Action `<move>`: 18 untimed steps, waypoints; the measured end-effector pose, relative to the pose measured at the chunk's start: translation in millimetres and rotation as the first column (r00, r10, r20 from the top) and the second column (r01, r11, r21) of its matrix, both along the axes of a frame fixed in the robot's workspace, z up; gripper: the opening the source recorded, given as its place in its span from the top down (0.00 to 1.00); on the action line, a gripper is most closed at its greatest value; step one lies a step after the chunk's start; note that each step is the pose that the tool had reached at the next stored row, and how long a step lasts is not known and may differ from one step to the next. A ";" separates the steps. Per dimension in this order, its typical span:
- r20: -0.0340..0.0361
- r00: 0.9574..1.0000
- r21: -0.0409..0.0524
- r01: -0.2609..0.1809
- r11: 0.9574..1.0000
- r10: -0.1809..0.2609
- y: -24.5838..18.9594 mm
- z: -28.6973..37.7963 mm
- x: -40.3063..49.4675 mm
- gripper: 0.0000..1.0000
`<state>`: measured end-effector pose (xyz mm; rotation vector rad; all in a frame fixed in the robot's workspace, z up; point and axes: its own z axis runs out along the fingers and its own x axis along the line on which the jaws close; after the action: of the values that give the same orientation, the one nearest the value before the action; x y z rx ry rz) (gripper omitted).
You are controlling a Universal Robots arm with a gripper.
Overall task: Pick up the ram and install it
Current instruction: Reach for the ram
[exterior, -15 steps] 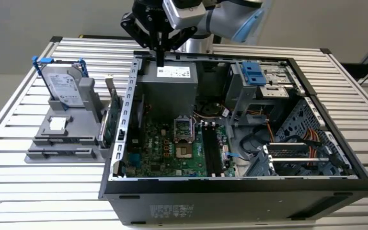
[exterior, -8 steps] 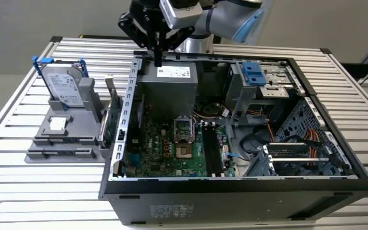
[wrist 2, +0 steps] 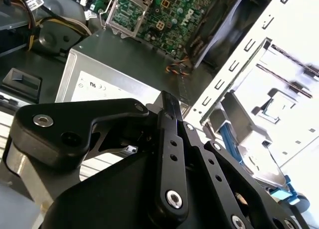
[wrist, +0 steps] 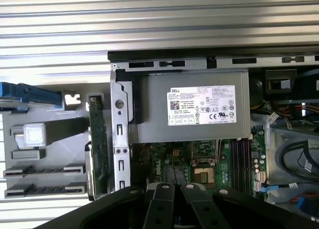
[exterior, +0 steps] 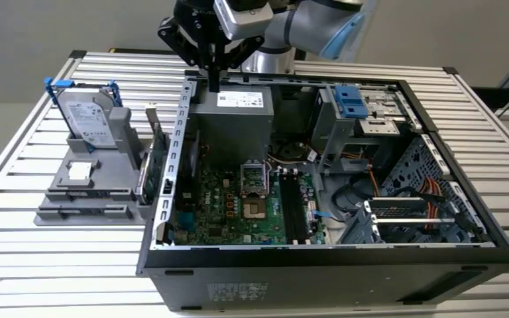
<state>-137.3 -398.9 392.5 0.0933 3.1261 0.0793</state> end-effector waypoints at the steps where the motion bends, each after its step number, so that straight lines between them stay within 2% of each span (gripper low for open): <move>1: 0.000 1.000 0.000 0.000 1.000 0.000 0.0 0.0 -0.9 1.00; 18: 0.000 1.000 0.000 0.000 1.000 0.000 0.0 0.0 -12.5 1.00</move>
<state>-149.7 -398.9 392.5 0.0933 3.1264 0.0797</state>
